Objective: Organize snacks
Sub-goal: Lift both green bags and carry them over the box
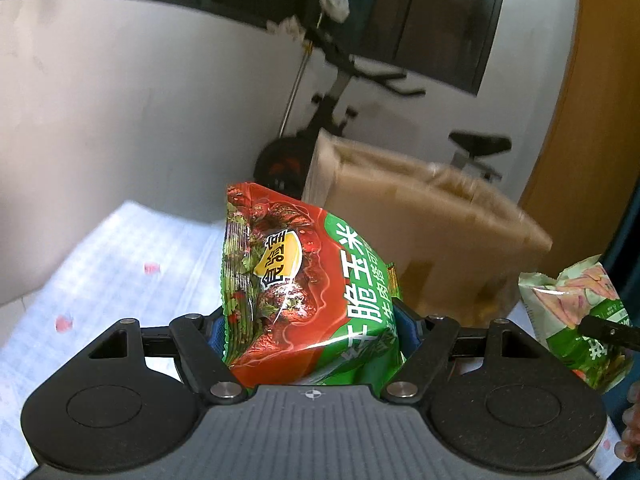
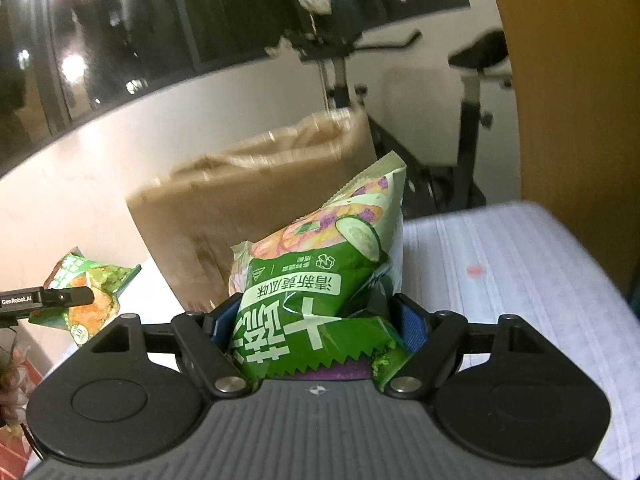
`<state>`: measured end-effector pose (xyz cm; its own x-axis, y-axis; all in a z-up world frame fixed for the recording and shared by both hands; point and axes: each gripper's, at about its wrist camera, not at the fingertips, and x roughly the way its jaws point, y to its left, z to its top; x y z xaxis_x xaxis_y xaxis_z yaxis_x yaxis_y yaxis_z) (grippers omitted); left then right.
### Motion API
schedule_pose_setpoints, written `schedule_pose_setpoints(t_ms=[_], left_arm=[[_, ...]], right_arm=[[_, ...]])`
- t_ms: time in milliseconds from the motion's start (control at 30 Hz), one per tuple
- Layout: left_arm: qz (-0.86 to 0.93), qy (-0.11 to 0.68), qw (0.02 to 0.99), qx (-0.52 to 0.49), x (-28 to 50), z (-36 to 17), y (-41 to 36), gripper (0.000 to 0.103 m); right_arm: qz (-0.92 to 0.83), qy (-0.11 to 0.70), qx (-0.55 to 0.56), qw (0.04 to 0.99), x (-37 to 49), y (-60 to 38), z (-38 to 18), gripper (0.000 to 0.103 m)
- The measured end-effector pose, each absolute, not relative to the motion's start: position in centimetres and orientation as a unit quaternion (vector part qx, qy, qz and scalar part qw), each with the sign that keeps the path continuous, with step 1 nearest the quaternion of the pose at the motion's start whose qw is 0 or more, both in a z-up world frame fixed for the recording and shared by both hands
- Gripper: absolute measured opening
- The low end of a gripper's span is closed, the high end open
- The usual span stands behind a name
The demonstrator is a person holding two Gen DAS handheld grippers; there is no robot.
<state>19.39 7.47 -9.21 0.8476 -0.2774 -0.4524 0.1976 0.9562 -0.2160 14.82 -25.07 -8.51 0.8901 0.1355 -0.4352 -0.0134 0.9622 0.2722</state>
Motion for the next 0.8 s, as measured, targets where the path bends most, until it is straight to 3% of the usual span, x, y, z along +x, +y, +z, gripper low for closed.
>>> schedule_pose_setpoints(t_ms=[500, 800], left_arm=[[-0.166, 0.153, 0.974, -0.034, 23.3, -1.4, 3.5, 0.078], [-0.17, 0.155, 0.973, 0.013, 30.7, 0.4, -1.8, 0.078]], right_arm=[[0.077, 0.137, 0.135, 0.978, 18.7, -25.4, -0.4, 0.079], [0.079, 0.113, 0.089, 0.986, 26.5, -25.1, 3.7, 0.079]])
